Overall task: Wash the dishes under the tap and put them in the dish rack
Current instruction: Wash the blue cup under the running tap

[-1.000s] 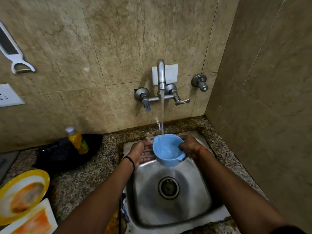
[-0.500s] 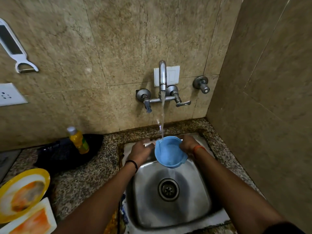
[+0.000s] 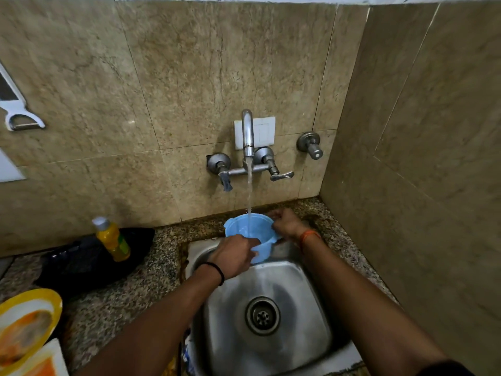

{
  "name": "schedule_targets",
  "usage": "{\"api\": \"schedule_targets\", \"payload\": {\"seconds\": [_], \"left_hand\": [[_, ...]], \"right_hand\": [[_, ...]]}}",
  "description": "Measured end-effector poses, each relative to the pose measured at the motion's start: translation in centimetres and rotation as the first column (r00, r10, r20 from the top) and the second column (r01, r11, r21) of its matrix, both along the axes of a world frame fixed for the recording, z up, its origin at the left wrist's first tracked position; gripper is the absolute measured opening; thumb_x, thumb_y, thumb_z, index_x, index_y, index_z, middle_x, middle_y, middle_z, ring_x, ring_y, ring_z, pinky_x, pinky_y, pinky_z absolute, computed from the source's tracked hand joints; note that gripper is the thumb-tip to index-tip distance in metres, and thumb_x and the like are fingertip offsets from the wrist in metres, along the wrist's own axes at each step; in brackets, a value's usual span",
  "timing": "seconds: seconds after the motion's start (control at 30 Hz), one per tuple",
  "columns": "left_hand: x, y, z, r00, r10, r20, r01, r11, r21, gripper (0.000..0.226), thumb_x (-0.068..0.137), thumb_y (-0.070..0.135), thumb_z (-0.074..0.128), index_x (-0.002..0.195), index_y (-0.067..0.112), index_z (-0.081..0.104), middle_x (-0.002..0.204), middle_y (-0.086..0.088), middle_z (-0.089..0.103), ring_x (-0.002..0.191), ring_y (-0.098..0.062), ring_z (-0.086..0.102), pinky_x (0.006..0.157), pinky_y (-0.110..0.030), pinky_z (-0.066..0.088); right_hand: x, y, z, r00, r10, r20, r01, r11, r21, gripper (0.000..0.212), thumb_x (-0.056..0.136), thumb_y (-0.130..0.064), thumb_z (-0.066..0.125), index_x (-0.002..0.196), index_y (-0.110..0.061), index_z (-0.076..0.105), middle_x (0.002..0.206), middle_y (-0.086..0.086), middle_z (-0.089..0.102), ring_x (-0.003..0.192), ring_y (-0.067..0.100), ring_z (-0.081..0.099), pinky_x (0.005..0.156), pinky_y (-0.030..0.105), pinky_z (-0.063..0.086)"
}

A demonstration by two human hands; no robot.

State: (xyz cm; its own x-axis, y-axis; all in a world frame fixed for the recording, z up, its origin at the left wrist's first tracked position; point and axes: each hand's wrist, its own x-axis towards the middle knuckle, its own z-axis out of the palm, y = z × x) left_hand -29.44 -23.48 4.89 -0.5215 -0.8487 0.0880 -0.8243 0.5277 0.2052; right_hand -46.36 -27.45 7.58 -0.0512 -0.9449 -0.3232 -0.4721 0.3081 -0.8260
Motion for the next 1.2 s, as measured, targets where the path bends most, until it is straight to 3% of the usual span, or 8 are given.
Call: {"api": "schedule_targets", "payload": {"seconds": [0.1, 0.23, 0.33, 0.43, 0.67, 0.83, 1.0, 1.2], "left_hand": [[-0.8, -1.6, 0.3, 0.963, 0.205, -0.177, -0.179, 0.972, 0.15, 0.025, 0.09, 0.029, 0.058, 0.111, 0.018, 0.066, 0.111, -0.012, 0.069, 0.104, -0.03, 0.062, 0.083, -0.033, 0.048], [-1.9, -3.1, 0.6, 0.8, 0.412, -0.436, -0.241, 0.887, 0.394, 0.019, 0.089, 0.012, 0.059, 0.105, 0.004, 0.067, 0.105, -0.019, 0.068, 0.094, -0.031, 0.063, 0.071, -0.03, 0.046], [-2.6, -3.0, 1.2, 0.441, 0.672, -0.595, -0.154, 0.71, 0.687, 0.016, 0.096, 0.005, 0.046, 0.097, 0.005, 0.062, 0.1, -0.02, 0.063, 0.095, -0.028, 0.056, 0.075, -0.025, 0.048], [-2.9, -2.8, 2.0, 0.114, 0.873, -0.474, 0.213, 0.445, 0.87, 0.026, 0.1, 0.015, 0.038, 0.091, 0.004, 0.06, 0.095, -0.022, 0.062, 0.087, -0.032, 0.058, 0.081, -0.037, 0.051], [-4.6, -4.1, 4.1, 0.11, 0.902, -0.417, 0.231, 0.385, 0.893, 0.024, 0.1, 0.023, 0.045, 0.082, 0.012, 0.056, 0.084, -0.009, 0.058, 0.076, -0.025, 0.054, 0.082, -0.036, 0.044], [-5.4, -5.6, 5.6, 0.017, 0.921, -0.388, 0.337, 0.36, 0.87, 0.032, 0.101, 0.031, 0.036, 0.086, 0.01, 0.055, 0.084, -0.011, 0.057, 0.077, -0.028, 0.053, 0.074, -0.035, 0.043], [-6.0, -7.2, 5.8, -0.163, 0.92, -0.356, 0.254, 0.388, 0.886, 0.031, 0.099, 0.025, 0.034, 0.077, 0.011, 0.05, 0.078, -0.007, 0.052, 0.069, -0.023, 0.049, 0.08, -0.033, 0.041], [-6.0, -8.6, 4.6, -0.176, 0.905, -0.387, 0.162, 0.415, 0.895, 0.035, 0.1, 0.024, 0.033, 0.112, 0.004, 0.059, 0.109, -0.014, 0.06, 0.092, -0.024, 0.053, 0.085, -0.031, 0.042]], "right_hand": [[1.4, 0.1, 1.0, 1.0, -0.019, -0.006, 0.017, 0.969, -0.246, 0.038, 0.088, 0.007, 0.05, 0.121, -0.006, 0.062, 0.122, 0.014, 0.066, 0.115, 0.029, 0.061, 0.1, 0.044, 0.049], [4.5, 1.4, 3.3, 0.835, 0.056, 0.547, 0.019, 0.991, -0.129, 0.034, 0.096, 0.011, 0.038, 0.128, 0.01, 0.05, 0.128, 0.03, 0.057, 0.122, 0.04, 0.056, 0.082, 0.027, 0.057], [5.0, 1.8, 4.3, 0.649, -0.001, 0.761, -0.001, 1.0, 0.003, 0.032, 0.094, 0.012, 0.043, 0.125, 0.017, 0.051, 0.12, 0.036, 0.059, 0.105, 0.036, 0.067, 0.08, 0.027, 0.058], [4.3, 1.2, 5.1, 0.707, -0.097, 0.701, 0.106, 0.994, 0.03, 0.025, 0.093, 0.0, 0.057, 0.114, 0.012, 0.06, 0.094, 0.028, 0.07, 0.061, 0.017, 0.072, 0.061, 0.024, 0.059], [-0.2, -2.0, 4.5, 0.67, -0.514, 0.536, 0.615, 0.788, -0.013, 0.005, 0.089, -0.01, 0.061, 0.092, -0.008, 0.065, 0.106, 0.018, 0.069, 0.104, 0.036, 0.066, 0.089, 0.05, 0.055], [-1.1, -4.0, 5.1, 0.591, -0.456, 0.665, 0.494, 0.856, 0.149, 0.026, 0.094, -0.014, 0.057, 0.11, 0.007, 0.059, 0.133, 0.025, 0.055, 0.124, 0.04, 0.054, 0.104, 0.047, 0.046], [-0.1, -6.0, 5.2, 0.61, -0.351, 0.711, 0.365, 0.92, 0.142, 0.042, 0.098, -0.014, 0.052, 0.132, 0.011, 0.049, 0.122, 0.02, 0.06, 0.091, 0.021, 0.063, 0.096, 0.032, 0.046], [-0.1, -7.2, 4.8, 0.643, -0.333, 0.69, 0.292, 0.939, 0.18, 0.016, 0.099, -0.016, 0.052, 0.094, -0.001, 0.057, 0.102, 0.013, 0.066, 0.114, 0.027, 0.061, 0.089, 0.034, 0.05]]}}
